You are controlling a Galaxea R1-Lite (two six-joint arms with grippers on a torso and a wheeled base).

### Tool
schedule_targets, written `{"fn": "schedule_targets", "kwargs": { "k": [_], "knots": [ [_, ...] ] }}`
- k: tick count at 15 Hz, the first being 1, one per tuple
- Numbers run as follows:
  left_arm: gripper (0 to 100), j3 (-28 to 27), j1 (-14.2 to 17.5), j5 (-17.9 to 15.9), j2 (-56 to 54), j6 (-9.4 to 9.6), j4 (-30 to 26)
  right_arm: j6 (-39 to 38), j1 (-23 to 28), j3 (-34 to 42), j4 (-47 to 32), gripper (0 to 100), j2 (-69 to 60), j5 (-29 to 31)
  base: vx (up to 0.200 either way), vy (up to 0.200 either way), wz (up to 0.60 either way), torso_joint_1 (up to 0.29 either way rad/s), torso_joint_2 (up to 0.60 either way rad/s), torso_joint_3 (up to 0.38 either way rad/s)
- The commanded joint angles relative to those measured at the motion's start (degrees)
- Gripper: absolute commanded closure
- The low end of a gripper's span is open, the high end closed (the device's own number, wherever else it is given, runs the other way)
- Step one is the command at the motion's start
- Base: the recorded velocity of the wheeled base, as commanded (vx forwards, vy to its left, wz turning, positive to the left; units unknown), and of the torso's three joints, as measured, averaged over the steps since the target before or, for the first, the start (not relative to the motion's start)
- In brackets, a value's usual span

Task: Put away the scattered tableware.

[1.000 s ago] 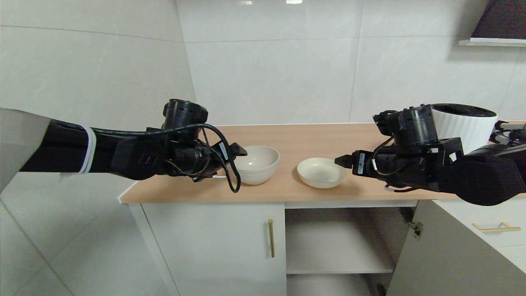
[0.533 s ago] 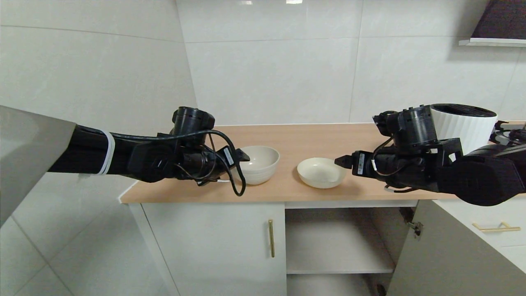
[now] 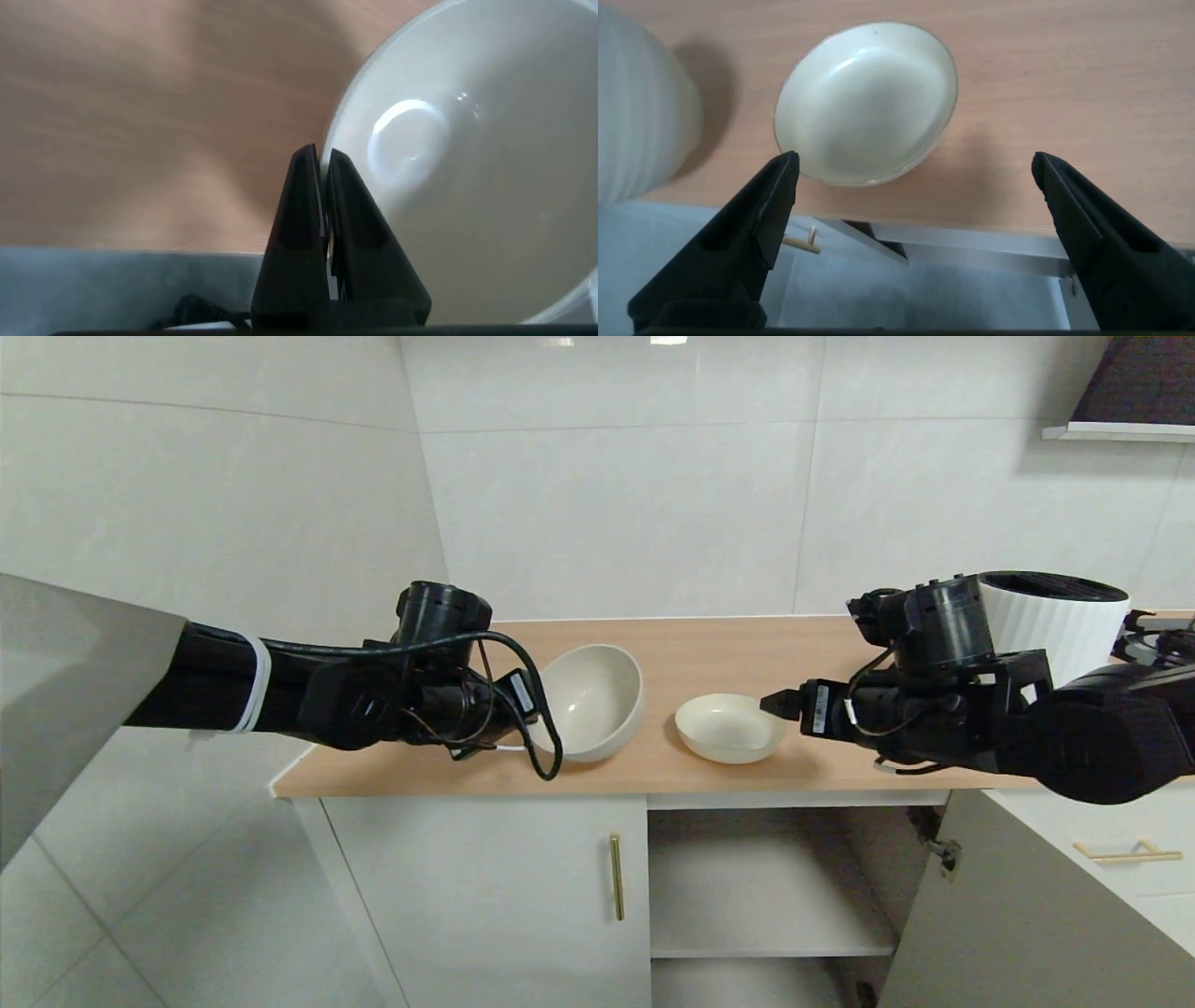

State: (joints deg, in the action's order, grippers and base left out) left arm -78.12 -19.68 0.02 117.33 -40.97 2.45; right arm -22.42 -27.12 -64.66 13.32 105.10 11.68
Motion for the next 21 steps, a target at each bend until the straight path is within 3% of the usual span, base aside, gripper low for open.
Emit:
{"fn": "schedule_targets", "kwargs": {
  "k": [1, 6, 9, 20, 21],
  "knots": [
    [100, 0.0, 0.0, -0.1, -0.4, -0.07, 0.0, 0.0, 0.0, -0.2, -0.1, 0, -0.1, 0.0, 0.0, 0.0, 0.0, 0.0, 0.0, 0.0],
    [100, 0.2, 0.0, -0.1, -1.1, -0.16, -0.2, -0.1, 0.1, -5.0, -4.3, 0, 4.0, 0.8, 0.0, 0.0, 0.0, 0.0, 0.0, 0.0],
    [100, 0.8, -0.4, -0.1, -2.4, -0.16, -0.3, -0.1, 0.4, -12.2, -5.7, 0, 11.8, 7.9, 0.0, 0.0, 0.0, 0.0, 0.0, 0.0],
    [100, 0.9, -0.5, -0.1, -2.8, -0.16, -0.3, -0.2, 1.3, -14.5, -5.4, 0, 17.2, 8.8, 0.0, 0.0, 0.0, 0.0, 0.0, 0.0],
    [100, 0.9, -0.5, -0.1, -2.8, -0.16, -0.3, -0.2, 1.3, -14.5, -5.3, 100, 17.2, 8.8, 0.0, 0.0, 0.0, 0.0, 0.0, 0.0]
  ]
}}
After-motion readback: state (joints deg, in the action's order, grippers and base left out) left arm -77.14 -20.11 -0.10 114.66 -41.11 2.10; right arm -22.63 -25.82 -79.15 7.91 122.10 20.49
